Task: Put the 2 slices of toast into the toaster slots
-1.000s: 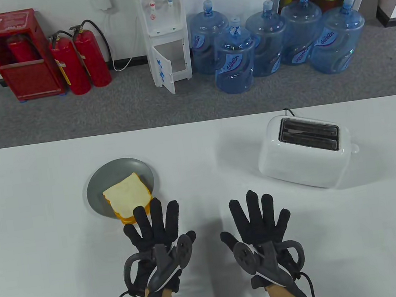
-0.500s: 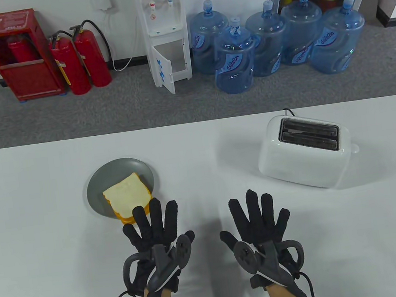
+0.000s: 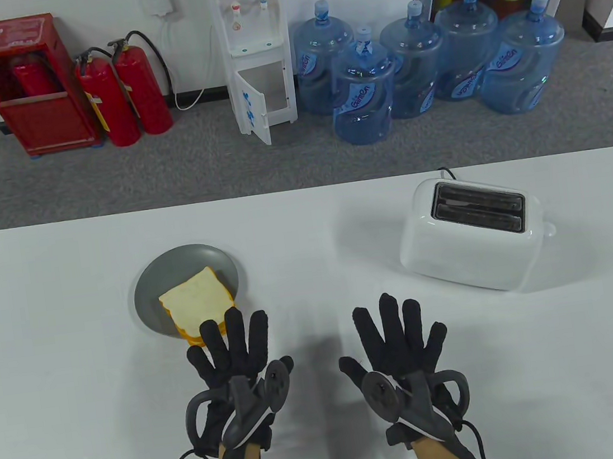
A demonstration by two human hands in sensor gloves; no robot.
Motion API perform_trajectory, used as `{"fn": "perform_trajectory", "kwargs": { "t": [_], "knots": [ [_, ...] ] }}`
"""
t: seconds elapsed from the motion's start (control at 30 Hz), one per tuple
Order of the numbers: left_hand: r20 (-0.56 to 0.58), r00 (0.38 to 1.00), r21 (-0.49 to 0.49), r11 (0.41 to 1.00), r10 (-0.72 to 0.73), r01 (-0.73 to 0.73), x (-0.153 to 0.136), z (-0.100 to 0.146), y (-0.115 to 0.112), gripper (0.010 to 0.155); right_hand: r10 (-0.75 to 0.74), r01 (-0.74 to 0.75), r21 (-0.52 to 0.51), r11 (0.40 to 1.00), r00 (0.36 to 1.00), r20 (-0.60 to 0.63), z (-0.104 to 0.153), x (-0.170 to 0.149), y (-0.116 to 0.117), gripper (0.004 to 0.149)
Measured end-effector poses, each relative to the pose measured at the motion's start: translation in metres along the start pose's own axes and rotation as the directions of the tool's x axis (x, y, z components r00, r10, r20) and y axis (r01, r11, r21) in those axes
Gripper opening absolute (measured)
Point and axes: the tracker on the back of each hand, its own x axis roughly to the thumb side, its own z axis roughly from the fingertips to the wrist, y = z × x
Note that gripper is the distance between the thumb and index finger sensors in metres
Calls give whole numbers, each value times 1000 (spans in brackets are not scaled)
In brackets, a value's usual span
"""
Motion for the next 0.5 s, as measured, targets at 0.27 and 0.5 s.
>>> {"fn": "perform_trajectory", "kwargs": {
  "t": [0.27, 0.5],
  "knots": [
    [-5, 994, -6, 994, -108, 108, -10, -14, 3, 83, -32, 32, -1, 999, 999, 7, 0, -1, -2, 80],
    [-41, 999, -94, 995, -19, 15, -50, -41, 13, 82, -47, 47, -1, 999, 999, 8, -1, -2, 0, 80]
  ]
}}
